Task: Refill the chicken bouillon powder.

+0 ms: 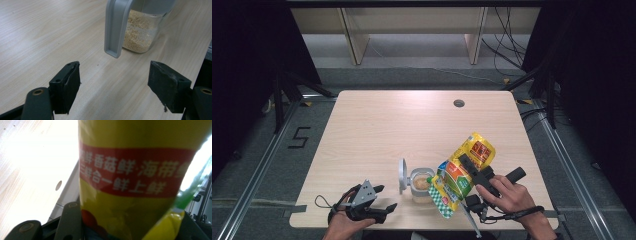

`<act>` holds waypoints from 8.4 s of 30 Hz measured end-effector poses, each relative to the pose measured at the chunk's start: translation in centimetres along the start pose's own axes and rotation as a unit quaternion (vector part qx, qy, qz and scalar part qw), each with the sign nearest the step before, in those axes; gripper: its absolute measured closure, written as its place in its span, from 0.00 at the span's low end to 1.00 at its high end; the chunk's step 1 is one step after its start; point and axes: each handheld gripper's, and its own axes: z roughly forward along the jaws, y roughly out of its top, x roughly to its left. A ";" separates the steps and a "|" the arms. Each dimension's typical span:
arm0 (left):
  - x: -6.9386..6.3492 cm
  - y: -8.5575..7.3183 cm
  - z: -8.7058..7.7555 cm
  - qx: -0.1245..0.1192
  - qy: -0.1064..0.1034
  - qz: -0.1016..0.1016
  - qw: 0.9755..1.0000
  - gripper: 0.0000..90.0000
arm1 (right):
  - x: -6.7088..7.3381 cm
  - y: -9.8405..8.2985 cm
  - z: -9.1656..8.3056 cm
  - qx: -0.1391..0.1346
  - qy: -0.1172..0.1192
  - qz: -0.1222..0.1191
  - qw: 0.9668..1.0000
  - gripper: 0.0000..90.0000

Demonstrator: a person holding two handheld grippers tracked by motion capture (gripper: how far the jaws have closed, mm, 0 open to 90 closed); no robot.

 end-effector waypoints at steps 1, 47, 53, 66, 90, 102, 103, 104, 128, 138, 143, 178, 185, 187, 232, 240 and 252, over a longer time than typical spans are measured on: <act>0.0 0.0 0.0 -0.003 -0.003 -0.003 1.000 0.28 | 0.0 0.0 0.0 0.000 0.001 0.000 1.000 0.63; 0.0 0.0 0.0 -0.002 -0.002 -0.002 1.000 0.28 | 0.0 -0.1 -0.1 -0.002 0.000 0.006 1.000 0.63; 0.0 0.0 0.0 -0.002 -0.001 -0.002 1.000 0.28 | -0.1 -0.2 -0.2 -0.001 0.000 0.006 1.000 0.63; 0.0 0.0 0.0 -0.004 -0.005 -0.007 1.000 0.28 | 0.2 -0.4 -0.1 -0.007 0.005 0.038 0.999 0.63; -0.1 0.0 0.0 -0.002 -0.006 -0.004 1.000 0.28 | 1.3 -2.4 0.7 -0.042 0.069 0.170 0.982 0.66; 0.0 0.0 -0.1 -0.002 -0.004 0.001 1.000 0.28 | 2.0 -3.1 1.3 -0.076 0.094 0.217 0.969 0.67; 0.0 0.0 -0.1 -0.002 -0.004 0.001 1.000 0.28 | 2.4 -3.0 1.3 -0.081 0.098 0.243 0.962 0.67; 0.0 0.0 -0.1 -0.003 -0.004 0.000 1.000 0.28 | 3.0 -2.7 1.2 -0.074 0.107 0.297 0.946 0.67; -0.1 0.0 0.0 -0.004 -0.005 -0.005 1.000 0.28 | 4.4 -3.5 2.2 -0.109 0.153 0.385 0.904 0.71; -0.1 0.0 0.0 -0.001 -0.004 0.000 1.000 0.28 | 5.1 -4.2 2.8 -0.122 0.173 0.441 0.872 0.74; -0.1 0.0 0.0 -0.002 -0.004 0.001 1.000 0.28 | 5.3 -4.7 2.9 -0.134 0.175 0.461 0.860 0.74; -0.1 0.0 0.0 -0.002 -0.003 -0.001 1.000 0.28 | 8.5 -7.8 4.5 -0.132 0.198 0.639 0.731 0.77; 0.2 0.1 -0.1 0.003 -0.001 0.021 1.000 0.28 | 8.6 -8.4 4.6 -0.123 0.200 0.664 0.710 0.76; 0.0 0.0 -0.1 0.004 0.000 0.005 1.000 0.28 | 8.6 -8.7 4.4 -0.118 0.201 0.664 0.711 0.75; 0.1 0.1 -0.1 0.004 0.000 0.015 1.000 0.28 | 9.3 -10.7 1.9 -0.072 0.183 0.716 0.670 0.58; 0.0 0.0 0.0 -0.001 0.000 0.007 1.000 0.28 | 9.3 -11.2 1.4 -0.061 0.171 0.725 0.664 0.50; 0.0 0.0 0.0 0.000 -0.002 -0.001 1.000 0.28 | 9.2 -10.9 -0.2 -0.027 0.198 0.745 0.636 0.39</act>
